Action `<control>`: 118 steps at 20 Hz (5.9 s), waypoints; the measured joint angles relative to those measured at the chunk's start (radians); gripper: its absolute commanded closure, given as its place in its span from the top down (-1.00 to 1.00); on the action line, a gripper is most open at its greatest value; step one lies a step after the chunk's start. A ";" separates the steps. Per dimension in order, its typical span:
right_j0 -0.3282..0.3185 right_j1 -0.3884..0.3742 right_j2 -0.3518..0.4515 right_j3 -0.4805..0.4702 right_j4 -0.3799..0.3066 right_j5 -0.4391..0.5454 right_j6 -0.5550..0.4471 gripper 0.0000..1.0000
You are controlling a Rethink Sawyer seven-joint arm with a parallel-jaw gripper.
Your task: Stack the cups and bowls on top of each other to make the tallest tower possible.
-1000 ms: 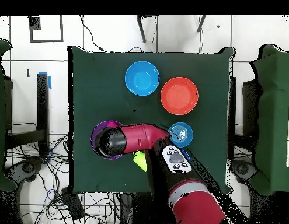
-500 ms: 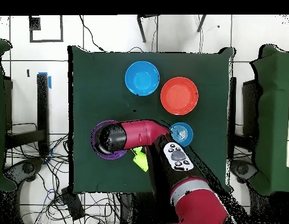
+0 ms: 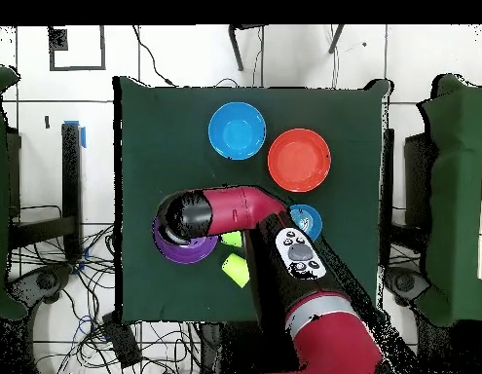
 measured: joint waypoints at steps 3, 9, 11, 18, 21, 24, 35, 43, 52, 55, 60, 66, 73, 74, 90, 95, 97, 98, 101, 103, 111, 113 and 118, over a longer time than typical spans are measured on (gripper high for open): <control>0.000 0.002 0.002 -0.033 0.000 0.008 0.000 1.00; 0.001 0.010 0.003 -0.086 -0.001 0.022 0.000 1.00; 0.003 0.009 0.003 -0.109 -0.001 0.032 0.000 1.00; 0.011 0.009 0.003 -0.150 -0.001 0.050 0.000 1.00; 0.012 0.009 0.003 -0.163 -0.001 0.060 0.000 1.00; 0.014 0.010 0.003 -0.174 -0.001 0.077 0.000 1.00; 0.032 0.029 0.002 -0.282 -0.005 0.160 0.000 1.00; 0.039 0.093 0.001 -0.404 -0.018 0.205 0.000 1.00; 0.058 0.193 0.000 -0.589 -0.058 0.254 0.000 1.00; 0.061 0.222 0.001 -0.643 -0.060 0.288 0.000 1.00; 0.066 0.269 0.001 -0.738 -0.063 0.344 0.000 1.00; 0.076 0.310 0.001 -0.825 -0.068 0.391 0.000 1.00; 0.080 0.327 0.001 -0.865 -0.069 0.392 0.000 1.00; 0.080 0.327 0.001 -0.866 -0.069 0.392 0.000 1.00; 0.037 0.270 0.001 -0.786 -0.069 0.392 0.000 1.00; 0.010 0.233 0.000 -0.737 -0.073 0.388 0.000 1.00; 0.005 0.228 0.000 -0.733 -0.077 0.381 0.000 1.00; 0.005 0.227 0.000 -0.733 -0.083 0.374 0.000 1.00; 0.003 0.224 0.001 -0.732 -0.099 0.356 -0.002 1.00; 0.001 0.224 0.005 -0.732 -0.107 0.345 -0.012 1.00; -0.025 0.224 0.054 -0.728 -0.117 0.330 -0.119 1.00; -0.029 0.224 0.065 -0.728 -0.118 0.330 -0.148 1.00; -0.029 0.226 0.088 -0.728 -0.121 0.330 -0.258 1.00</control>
